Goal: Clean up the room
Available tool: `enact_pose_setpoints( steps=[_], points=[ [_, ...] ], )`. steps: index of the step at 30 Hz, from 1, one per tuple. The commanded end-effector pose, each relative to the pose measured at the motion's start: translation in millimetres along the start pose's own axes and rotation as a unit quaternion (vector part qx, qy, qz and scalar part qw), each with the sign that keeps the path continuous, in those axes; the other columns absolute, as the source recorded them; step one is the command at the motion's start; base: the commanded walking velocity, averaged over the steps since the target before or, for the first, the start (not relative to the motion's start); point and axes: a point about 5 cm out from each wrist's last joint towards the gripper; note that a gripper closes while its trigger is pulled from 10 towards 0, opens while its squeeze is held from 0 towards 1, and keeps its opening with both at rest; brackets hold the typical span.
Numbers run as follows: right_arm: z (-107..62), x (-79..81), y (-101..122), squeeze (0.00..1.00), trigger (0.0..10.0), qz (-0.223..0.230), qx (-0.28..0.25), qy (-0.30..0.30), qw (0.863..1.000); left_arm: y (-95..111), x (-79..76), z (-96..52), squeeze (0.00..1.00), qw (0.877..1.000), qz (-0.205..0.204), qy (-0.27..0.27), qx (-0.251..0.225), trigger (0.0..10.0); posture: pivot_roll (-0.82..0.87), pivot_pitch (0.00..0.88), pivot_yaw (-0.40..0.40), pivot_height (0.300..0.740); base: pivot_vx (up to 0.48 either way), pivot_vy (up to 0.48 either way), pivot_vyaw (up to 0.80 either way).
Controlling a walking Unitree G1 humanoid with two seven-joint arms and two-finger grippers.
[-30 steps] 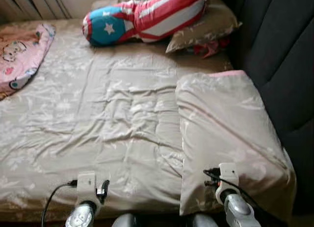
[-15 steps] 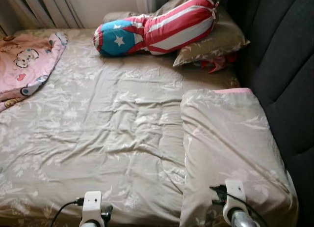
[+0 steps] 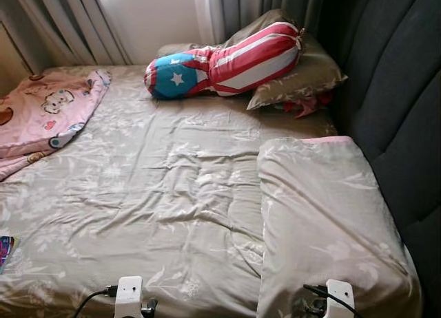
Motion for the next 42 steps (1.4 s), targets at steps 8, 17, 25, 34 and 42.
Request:
enact_pose_setpoints(
  steps=[8, 17, 25, 34, 42],
  points=[
    [-2.1, -2.6, -10.5, 1.0, 10.0, -0.014, 0.027, -0.005, 1.0, -8.9, 2.7, -1.7, 0.0, 1.0, 0.0, 0.006, 0.026, 10.0, -0.13, 0.113, 0.043, 0.74, 0.0, 0.0, 0.0],
    [-4.7, -11.4, -17.2, 1.0, 10.0, -0.033, 0.046, -0.009, 0.998, -10.6, 1.4, -2.3, 0.0, 0.999, -0.012, 0.013, 0.03, 10.0, -0.12, 0.13, 0.03, 0.74, 0.0, 0.0, 0.0],
    [-4.5, -9.6, -17.3, 1.0, 10.0, -0.044, 0.046, -0.004, 0.998, -13.7, 1.4, -3.2, 0.0, 0.999, -0.018, 0.017, 0.037, 10.0, -0.11, 0.141, 0.031, 0.74, 0.0, 0.0, 0.0],
    [-4.1, -5.9, -17.4, 0.0, 10.0, -0.044, 0.047, 0.004, 0.998, -12.0, 2.4, -2.6, 0.0, 0.999, -0.018, 0.02, 0.034, 10.0, -0.11, 0.15, 0.033, 0.74, 0.0, 0.0, 0.0],
    [-5.2, -13.7, -14.6, 0.0, 10.0, -0.073, 0.039, 0.01, 0.996, -12.1, 2.3, -2.4, 0.0, 0.999, -0.025, 0.02, 0.037, 10.0, -0.11, 0.161, 0.031, 0.74, 0.0, 0.0, 0.37]
  ],
)
Point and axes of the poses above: a point about 5 cm out from each wrist's last joint towards the gripper, its own z axis pointing out of the wrist towards the gripper, its own y axis along the axis of the wrist's last joint, x = y × z, and after that the axes turned 15 degrees about z, right-handed
